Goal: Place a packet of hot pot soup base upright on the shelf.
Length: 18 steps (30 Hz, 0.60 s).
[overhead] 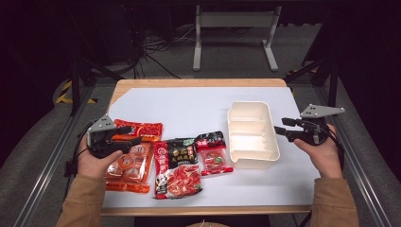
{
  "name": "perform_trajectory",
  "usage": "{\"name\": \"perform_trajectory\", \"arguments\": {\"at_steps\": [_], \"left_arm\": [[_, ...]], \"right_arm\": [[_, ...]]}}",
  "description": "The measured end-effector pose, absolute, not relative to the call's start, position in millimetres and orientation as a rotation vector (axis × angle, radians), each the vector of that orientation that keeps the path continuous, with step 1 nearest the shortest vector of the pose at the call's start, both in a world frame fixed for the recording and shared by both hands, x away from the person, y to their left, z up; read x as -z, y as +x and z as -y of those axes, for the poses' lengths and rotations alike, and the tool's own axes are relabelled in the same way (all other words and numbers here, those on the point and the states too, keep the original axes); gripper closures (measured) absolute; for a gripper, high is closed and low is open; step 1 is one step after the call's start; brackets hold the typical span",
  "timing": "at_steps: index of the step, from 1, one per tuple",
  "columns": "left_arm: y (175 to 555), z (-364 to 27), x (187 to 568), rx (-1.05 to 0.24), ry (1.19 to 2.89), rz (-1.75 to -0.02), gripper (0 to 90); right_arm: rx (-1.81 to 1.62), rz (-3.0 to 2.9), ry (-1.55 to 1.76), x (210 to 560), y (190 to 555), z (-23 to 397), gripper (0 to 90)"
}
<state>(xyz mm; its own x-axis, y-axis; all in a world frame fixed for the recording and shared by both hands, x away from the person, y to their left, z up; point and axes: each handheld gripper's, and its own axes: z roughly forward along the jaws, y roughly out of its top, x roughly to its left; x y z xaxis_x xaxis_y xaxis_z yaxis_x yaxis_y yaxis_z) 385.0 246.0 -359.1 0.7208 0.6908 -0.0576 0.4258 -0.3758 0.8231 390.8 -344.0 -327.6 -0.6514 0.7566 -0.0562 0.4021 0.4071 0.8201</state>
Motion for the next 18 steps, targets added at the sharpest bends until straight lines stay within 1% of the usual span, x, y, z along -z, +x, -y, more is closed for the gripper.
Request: {"name": "perform_trajectory", "arguments": {"at_steps": [10, 15, 18], "left_arm": [[385, -242, 359, -0.335, 1.999, -0.834, 37.0], [386, -235, 360, -0.336, 1.991, -0.833, 36.1], [387, -228, 364, -0.329, 1.978, -0.832, 34.1]], "right_arm": [[-1.161, -2.229, 0.986, 326, 390, 344, 50.3], [-1.172, -2.226, 0.991, 327, 390, 344, 49.5], [-1.172, -2.219, 0.992, 327, 391, 344, 49.2]]}}
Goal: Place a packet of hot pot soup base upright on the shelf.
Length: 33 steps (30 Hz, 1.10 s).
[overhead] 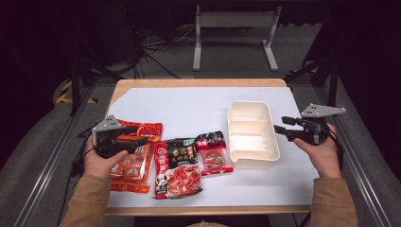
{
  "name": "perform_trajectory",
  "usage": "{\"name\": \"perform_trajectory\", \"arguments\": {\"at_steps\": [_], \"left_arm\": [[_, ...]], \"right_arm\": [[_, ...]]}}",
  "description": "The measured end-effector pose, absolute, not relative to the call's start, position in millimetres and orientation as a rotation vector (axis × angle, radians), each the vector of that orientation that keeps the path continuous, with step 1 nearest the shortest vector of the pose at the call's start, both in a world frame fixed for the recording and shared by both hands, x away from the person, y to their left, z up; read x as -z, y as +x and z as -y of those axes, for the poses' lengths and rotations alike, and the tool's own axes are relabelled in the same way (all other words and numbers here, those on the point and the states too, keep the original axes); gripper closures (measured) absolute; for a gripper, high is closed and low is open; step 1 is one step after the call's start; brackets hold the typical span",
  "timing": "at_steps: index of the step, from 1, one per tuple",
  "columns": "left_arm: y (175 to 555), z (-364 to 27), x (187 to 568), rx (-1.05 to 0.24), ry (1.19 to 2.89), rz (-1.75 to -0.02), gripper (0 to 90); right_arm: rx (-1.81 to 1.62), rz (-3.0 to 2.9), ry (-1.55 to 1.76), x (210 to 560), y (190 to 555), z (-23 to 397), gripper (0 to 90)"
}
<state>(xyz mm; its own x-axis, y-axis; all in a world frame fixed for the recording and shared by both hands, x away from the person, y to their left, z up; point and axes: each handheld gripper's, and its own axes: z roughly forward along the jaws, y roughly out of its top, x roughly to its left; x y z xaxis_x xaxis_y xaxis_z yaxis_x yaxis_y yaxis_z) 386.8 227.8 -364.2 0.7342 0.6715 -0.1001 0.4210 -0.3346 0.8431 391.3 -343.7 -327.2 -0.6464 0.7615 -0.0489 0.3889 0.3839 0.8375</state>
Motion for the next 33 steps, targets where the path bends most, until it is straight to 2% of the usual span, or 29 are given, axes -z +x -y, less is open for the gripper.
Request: {"name": "perform_trajectory", "arguments": {"at_steps": [7, 18, 33], "left_arm": [[392, -215, 371, -0.271, 1.952, -0.829, 32.6], [396, -191, 373, -0.263, 1.955, -0.809, 28.3], [414, -178, 409, -0.151, 2.003, -0.905, 32.7]], "right_arm": [[-1.161, -2.222, 1.000, 329, 392, 342, 47.7], [-1.143, -2.244, 0.999, 335, 395, 336, 46.4], [-1.139, -2.247, 1.004, 337, 396, 335, 45.9]]}}
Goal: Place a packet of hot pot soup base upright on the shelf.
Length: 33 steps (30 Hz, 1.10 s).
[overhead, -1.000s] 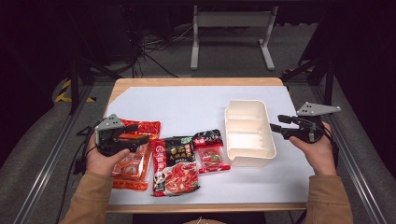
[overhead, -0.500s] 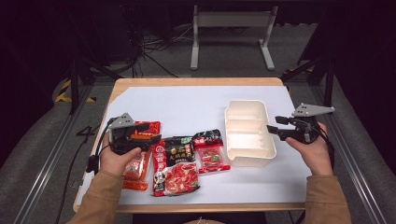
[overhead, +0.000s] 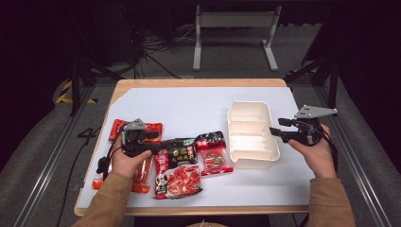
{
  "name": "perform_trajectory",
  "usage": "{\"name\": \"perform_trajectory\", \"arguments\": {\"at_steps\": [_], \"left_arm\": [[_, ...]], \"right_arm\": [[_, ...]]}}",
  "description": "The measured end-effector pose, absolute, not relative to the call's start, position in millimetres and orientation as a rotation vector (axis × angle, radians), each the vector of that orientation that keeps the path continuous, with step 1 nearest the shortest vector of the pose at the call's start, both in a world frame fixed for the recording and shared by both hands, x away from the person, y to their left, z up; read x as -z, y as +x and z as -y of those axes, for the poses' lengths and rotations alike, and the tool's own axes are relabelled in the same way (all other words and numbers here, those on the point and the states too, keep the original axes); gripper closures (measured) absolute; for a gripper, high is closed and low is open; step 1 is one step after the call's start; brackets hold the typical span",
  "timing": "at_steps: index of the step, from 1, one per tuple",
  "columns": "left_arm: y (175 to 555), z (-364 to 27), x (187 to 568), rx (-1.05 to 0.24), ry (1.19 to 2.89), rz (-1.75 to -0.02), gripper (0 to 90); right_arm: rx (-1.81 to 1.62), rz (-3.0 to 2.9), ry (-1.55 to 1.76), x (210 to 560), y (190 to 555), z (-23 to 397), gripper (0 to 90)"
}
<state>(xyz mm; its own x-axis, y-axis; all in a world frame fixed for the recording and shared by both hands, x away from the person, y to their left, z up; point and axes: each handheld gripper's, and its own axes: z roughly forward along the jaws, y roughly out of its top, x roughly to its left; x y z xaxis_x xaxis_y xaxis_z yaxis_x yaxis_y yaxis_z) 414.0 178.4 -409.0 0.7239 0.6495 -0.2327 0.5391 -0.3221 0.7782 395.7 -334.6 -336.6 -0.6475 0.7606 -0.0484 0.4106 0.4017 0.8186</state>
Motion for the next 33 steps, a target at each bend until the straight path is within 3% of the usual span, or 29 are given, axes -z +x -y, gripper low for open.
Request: {"name": "perform_trajectory", "arguments": {"at_steps": [23, 28, 33], "left_arm": [[424, -177, 436, -0.109, 2.151, -1.025, 38.4], [423, -175, 437, -0.119, 2.169, -1.024, 44.5], [424, -175, 440, -0.103, 2.166, -1.045, 59.0]], "right_arm": [[-1.130, -2.269, 1.008, 343, 399, 332, 45.2], [-1.133, -2.269, 1.010, 343, 399, 332, 45.2], [-1.123, -2.265, 1.014, 343, 399, 331, 45.3]]}}
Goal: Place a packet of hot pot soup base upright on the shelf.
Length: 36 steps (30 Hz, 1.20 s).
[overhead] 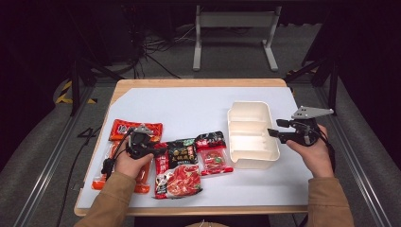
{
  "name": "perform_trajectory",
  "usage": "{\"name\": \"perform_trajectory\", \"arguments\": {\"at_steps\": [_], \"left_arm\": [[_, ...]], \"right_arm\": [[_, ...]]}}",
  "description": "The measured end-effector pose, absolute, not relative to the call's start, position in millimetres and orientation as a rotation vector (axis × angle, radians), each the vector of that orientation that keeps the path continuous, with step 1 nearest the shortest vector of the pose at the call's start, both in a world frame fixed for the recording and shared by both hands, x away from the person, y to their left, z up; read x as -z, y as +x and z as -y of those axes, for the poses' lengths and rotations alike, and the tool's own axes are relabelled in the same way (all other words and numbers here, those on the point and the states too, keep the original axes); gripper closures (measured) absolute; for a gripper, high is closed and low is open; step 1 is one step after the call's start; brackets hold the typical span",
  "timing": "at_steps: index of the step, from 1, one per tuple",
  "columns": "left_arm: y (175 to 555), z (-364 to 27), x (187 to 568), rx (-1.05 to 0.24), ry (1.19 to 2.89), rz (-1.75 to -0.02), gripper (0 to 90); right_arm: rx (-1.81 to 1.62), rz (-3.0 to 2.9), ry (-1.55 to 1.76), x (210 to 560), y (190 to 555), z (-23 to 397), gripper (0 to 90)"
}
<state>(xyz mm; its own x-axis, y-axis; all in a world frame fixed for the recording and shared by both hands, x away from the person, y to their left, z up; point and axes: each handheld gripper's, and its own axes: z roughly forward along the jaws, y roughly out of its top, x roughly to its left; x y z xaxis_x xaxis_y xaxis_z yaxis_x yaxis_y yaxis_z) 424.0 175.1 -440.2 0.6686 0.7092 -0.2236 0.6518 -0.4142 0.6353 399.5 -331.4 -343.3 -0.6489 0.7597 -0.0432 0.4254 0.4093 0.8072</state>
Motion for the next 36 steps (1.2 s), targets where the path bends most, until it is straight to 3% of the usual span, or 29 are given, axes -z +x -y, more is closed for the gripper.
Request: {"name": "perform_trajectory", "arguments": {"at_steps": [3, 10, 13, 36], "left_arm": [[423, -173, 440, -0.122, 2.170, -1.057, 61.2], [425, -180, 440, -0.051, 2.119, -1.089, 79.3], [424, -179, 439, -0.061, 2.121, -1.087, 82.6], [394, -183, 390, -0.147, 2.027, -0.962, 85.9]], "right_arm": [[-1.114, -2.266, 1.013, 344, 400, 331, 45.3], [-1.112, -2.262, 1.020, 344, 400, 330, 45.6], [-1.111, -2.261, 1.022, 344, 400, 330, 45.6], [-1.123, -2.240, 1.032, 340, 398, 334, 46.6]]}}
